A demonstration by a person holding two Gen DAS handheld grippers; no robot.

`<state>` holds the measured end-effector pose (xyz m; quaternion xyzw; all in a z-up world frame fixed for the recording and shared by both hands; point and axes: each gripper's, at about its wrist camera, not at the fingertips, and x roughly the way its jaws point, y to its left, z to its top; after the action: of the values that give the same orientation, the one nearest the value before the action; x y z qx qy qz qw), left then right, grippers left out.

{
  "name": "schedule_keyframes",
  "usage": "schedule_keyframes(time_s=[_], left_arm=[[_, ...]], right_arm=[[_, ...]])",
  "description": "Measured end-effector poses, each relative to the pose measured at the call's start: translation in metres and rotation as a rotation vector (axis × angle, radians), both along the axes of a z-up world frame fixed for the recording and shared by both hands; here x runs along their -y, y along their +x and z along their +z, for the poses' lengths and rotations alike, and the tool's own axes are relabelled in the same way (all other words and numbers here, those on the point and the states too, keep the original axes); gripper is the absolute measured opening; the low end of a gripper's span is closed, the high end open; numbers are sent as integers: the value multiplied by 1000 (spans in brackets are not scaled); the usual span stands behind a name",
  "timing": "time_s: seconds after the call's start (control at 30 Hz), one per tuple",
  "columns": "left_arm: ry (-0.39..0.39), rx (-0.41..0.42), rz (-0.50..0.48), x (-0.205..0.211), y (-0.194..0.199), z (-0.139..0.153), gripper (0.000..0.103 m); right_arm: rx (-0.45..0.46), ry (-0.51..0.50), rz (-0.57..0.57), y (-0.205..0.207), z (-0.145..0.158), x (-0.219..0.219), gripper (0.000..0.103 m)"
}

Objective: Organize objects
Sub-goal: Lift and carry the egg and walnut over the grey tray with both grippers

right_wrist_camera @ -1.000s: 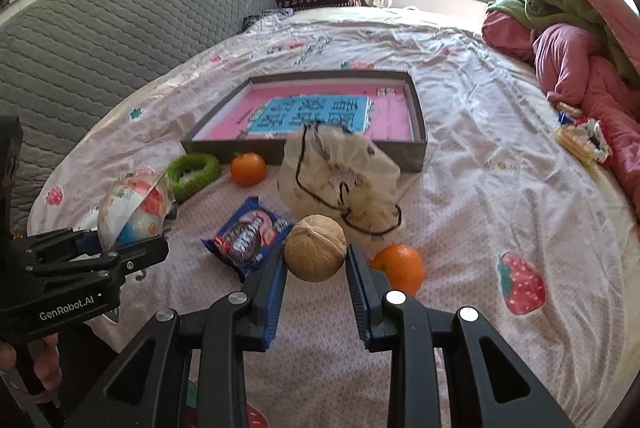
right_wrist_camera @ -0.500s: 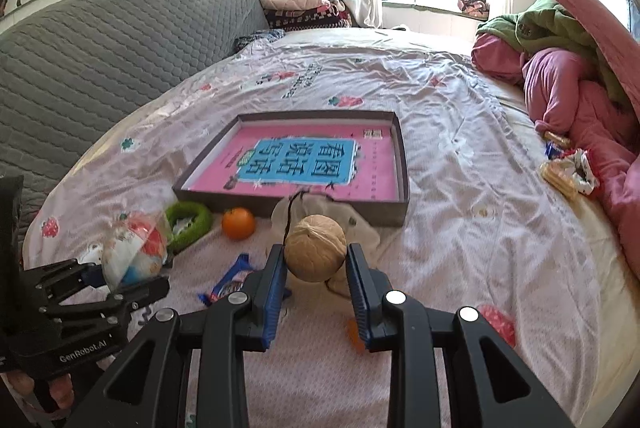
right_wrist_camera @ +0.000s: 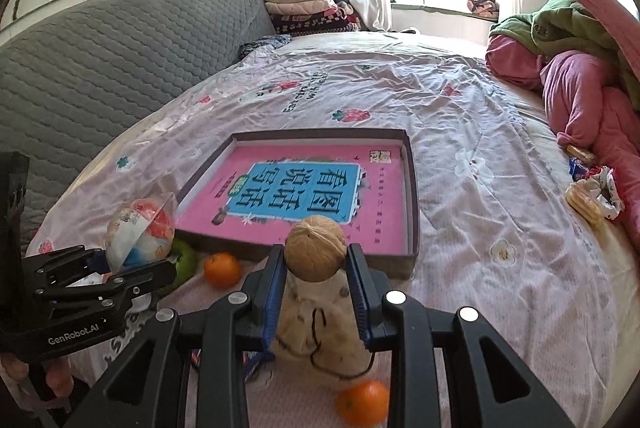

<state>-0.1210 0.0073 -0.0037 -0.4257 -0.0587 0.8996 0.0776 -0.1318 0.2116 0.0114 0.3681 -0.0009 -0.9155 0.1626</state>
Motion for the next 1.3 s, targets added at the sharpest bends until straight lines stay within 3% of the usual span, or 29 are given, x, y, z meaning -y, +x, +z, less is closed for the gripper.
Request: schedule_keyframes(time_s=[0.33, 0.67, 1.0, 1.3], left_arm=[[-22, 6, -29, 6, -32, -1, 49], [17, 9, -5, 16, -71, -25, 49], [9, 38, -10, 29, -88, -43, 49], [-10, 82, 6, 44, -105, -54, 49]], right_arm=[[-23, 52, 27, -29, 7, 14, 31], [15, -3, 5, -60, -22, 7, 31], [71, 58, -37, -90, -57, 4, 31], [99, 91, -39, -107, -64, -1, 31]])
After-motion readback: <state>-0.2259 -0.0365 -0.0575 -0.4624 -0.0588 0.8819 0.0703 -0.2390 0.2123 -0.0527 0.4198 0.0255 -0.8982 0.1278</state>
